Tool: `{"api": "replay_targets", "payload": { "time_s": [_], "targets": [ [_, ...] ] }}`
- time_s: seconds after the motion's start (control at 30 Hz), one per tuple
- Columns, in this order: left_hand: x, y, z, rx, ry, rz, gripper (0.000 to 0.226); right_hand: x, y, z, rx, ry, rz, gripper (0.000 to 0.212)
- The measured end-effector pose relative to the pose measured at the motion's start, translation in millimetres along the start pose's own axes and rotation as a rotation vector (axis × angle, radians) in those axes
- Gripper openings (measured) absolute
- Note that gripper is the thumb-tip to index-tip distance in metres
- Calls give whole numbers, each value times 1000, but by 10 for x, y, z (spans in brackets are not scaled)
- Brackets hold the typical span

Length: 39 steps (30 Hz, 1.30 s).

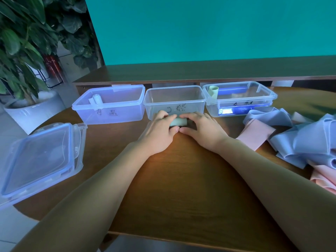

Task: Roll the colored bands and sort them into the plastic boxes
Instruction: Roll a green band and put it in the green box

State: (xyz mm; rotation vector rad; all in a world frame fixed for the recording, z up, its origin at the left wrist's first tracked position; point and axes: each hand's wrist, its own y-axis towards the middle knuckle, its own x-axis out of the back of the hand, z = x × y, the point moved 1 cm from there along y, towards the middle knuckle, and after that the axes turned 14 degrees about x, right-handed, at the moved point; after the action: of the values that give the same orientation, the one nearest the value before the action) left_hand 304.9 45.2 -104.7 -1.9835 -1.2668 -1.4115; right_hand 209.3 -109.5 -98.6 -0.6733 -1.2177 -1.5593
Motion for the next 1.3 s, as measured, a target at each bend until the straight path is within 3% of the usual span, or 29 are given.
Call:
{"api": "replay_targets", "payload": {
  "time_s": [0.17,0.33,0.53,0.63,0.87,1.0,1.17,1.3],
  "targets": [
    [53,-34,-48,3,-5,-51,55,-48,103,-13,-3,-9,-39,38],
    [100,-124,-58,-47,-91,-98,35,-72,84,-47,41,40,-72,37],
    [138,-205,-80,-80,-165,-95,35,-44,-32,-21,77,118,-53,35],
    [145,-292,-115,-86,-196,-86,34,38,-131,35,82,237,-117,31],
    [169,-531,-372,-3,-544,-51,30,469,-462,241,15,604,-260,35],
    [210,-583,-656,-29,-661,13,17,918,-605,269,-30,836,-284,28],
    [206,-468,-1032,-60,-688,84,16,1500,-650,27,-33,738,-105,23],
    [115,-283,-1319,-86,-829,127,22,1748,-554,-224,-63,641,-106,14]
  ]
}}
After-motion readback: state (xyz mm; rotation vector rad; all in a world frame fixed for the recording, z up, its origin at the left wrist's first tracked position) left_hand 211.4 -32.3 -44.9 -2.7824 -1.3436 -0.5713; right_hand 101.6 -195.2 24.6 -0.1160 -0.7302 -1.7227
